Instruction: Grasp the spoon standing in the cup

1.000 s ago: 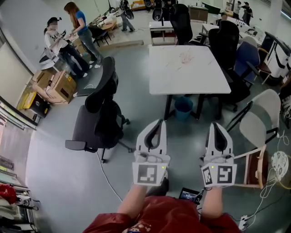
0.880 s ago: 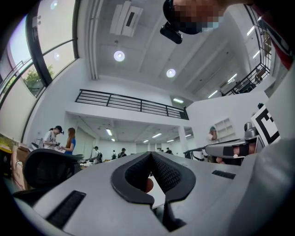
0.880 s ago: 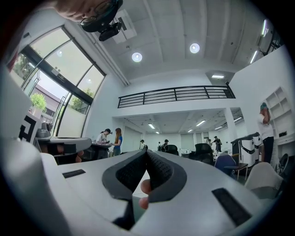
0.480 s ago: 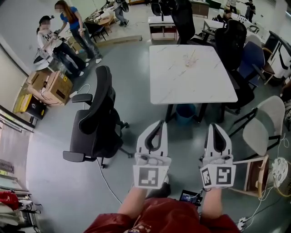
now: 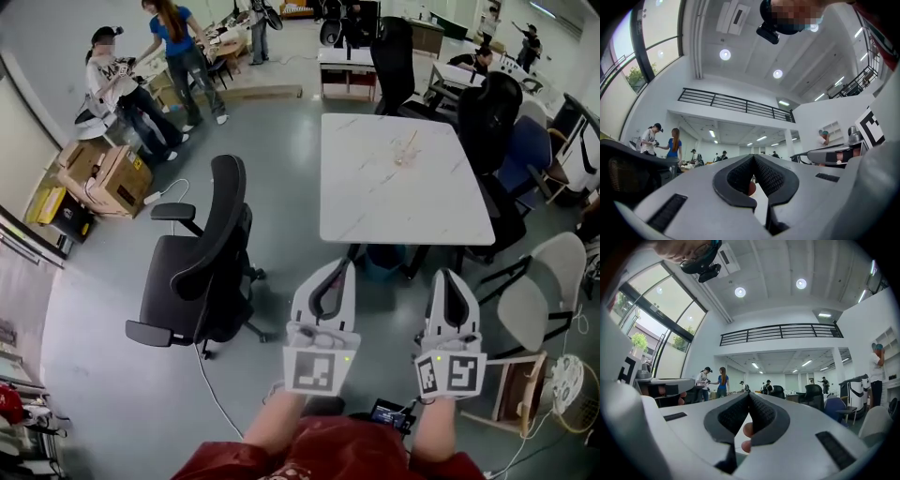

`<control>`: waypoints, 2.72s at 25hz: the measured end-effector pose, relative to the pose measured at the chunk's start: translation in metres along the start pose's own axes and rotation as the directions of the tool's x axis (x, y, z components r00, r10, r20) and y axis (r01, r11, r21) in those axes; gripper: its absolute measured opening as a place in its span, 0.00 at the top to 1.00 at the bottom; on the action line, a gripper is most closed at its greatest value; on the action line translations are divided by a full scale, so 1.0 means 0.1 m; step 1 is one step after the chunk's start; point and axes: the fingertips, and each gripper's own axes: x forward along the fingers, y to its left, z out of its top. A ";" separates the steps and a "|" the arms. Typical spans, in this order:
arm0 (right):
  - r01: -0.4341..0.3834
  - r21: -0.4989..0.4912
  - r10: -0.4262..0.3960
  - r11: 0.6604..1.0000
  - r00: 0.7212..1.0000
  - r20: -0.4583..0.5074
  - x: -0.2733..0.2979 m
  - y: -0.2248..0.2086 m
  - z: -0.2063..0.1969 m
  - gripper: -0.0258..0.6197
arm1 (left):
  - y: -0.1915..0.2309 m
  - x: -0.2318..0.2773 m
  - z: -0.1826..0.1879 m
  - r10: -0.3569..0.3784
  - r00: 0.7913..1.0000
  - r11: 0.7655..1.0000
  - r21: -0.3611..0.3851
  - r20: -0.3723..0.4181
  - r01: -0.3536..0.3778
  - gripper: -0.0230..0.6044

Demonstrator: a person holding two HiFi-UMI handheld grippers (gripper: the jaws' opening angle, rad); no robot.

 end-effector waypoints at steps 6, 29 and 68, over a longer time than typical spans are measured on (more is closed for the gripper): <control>-0.006 -0.003 0.006 1.000 0.999 0.047 0.07 0.02 0.18 0.94 | 0.00 0.06 0.14 -0.015 0.999 0.999 0.045 0.036 0.014 0.95; -0.005 0.037 0.000 0.999 0.994 0.113 0.99 -1.14 0.03 0.94 | -0.36 1.40 -0.07 0.005 0.997 0.998 0.065 0.072 -0.010 0.95; -0.047 0.140 0.031 0.989 0.993 0.113 2.71 -3.27 -0.44 0.94 | -1.14 4.01 -0.65 0.010 0.999 0.991 0.130 0.041 -0.015 0.95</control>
